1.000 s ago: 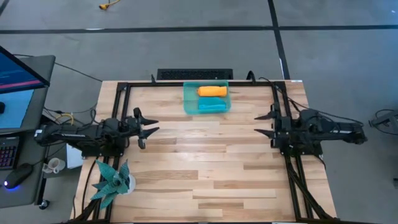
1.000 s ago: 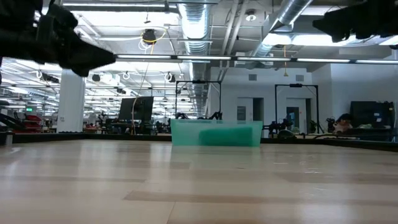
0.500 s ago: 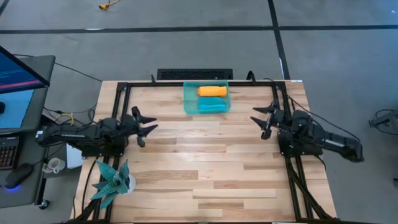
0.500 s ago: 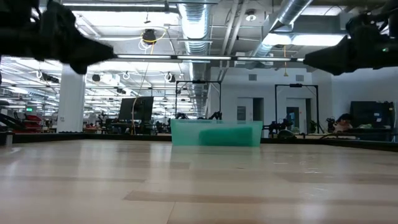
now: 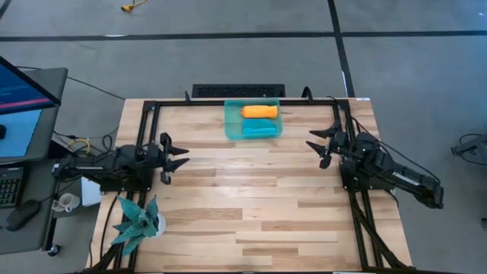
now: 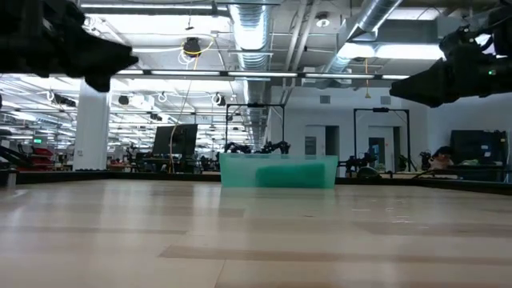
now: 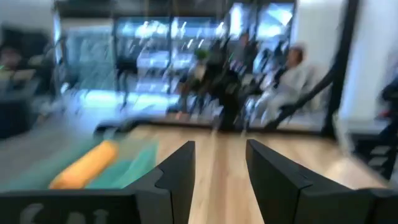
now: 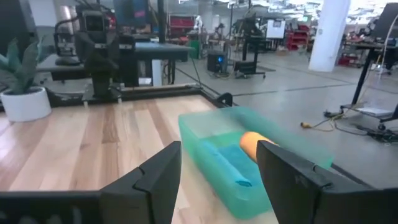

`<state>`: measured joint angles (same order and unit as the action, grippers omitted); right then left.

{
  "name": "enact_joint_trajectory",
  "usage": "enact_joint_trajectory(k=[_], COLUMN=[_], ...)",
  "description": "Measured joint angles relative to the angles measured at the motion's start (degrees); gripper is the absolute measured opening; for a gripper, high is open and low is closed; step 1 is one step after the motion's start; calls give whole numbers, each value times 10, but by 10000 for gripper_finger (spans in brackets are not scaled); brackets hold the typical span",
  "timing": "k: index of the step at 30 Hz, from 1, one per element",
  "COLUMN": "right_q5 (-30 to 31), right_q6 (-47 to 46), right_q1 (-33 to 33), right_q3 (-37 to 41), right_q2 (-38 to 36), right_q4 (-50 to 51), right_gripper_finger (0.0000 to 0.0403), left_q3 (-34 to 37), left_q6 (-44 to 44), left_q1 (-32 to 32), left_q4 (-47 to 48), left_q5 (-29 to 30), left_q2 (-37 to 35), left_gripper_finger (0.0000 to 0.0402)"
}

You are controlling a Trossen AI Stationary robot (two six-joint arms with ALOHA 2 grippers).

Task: Roll microfiber towels into tight, uniform cylinder then place into a basket
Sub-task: Return to Home Position

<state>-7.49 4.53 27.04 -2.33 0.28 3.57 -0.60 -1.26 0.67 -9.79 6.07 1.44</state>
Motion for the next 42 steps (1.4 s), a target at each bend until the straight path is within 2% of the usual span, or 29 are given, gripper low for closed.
enact_joint_trajectory(k=[7,15,42], right_q5=[0,0,0], right_q6=[2,-76,-76], right_q1=[1,1,1], right_q3=[0,0,0], right_q2=[16,18,19], right_q4=[0,-6,-6], right_gripper_finger=[230,230,230], left_q3=[0,-1,-2], left_q6=[4,-17,-15], left_q1=[0,0,0], left_q4=[53,64,68], left_q5=[69,73,73], left_q2=[-3,-3,-3], left_gripper_finger=[135,135,135])
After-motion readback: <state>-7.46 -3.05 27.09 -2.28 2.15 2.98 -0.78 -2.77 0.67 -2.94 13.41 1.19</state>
